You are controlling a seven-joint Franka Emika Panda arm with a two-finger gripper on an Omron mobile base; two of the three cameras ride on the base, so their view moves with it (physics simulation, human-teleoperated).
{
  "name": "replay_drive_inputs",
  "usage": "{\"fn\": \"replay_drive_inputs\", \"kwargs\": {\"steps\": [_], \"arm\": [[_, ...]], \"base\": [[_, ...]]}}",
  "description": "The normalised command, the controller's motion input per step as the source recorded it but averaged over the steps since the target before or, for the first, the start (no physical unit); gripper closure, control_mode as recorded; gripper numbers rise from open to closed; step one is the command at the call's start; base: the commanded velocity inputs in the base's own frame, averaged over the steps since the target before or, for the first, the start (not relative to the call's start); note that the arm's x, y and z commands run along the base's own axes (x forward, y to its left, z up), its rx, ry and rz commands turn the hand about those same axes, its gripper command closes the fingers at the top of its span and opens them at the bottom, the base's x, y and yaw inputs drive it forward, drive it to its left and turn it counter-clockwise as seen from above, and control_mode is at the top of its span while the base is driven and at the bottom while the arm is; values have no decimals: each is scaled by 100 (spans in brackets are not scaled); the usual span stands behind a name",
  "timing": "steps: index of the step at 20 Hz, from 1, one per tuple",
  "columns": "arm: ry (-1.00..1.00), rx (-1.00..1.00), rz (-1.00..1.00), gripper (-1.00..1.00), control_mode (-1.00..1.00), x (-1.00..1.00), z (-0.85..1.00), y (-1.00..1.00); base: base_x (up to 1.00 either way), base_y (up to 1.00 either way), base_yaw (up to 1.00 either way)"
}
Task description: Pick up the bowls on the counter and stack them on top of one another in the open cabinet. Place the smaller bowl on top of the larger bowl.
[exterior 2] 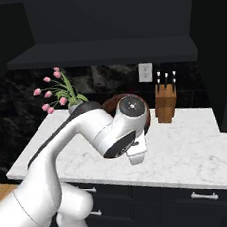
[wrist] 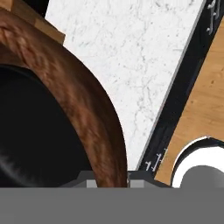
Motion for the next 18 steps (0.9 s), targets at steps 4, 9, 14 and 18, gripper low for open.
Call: {"fn": "replay_drive_inputs", "kwargs": {"steps": [4, 9, 14, 18], "arm": [[-16, 0, 0, 100, -100, -36, 100, 44], [-11, 4, 0, 100, -100, -10, 95, 45], [-1, 4, 0, 100, -100, 0, 92, 30], [0, 6, 0, 100, -100, 8, 72, 19]], "base": [[0, 0, 0], [0, 0, 0], [0, 0, 0], [0, 0, 0]]}}
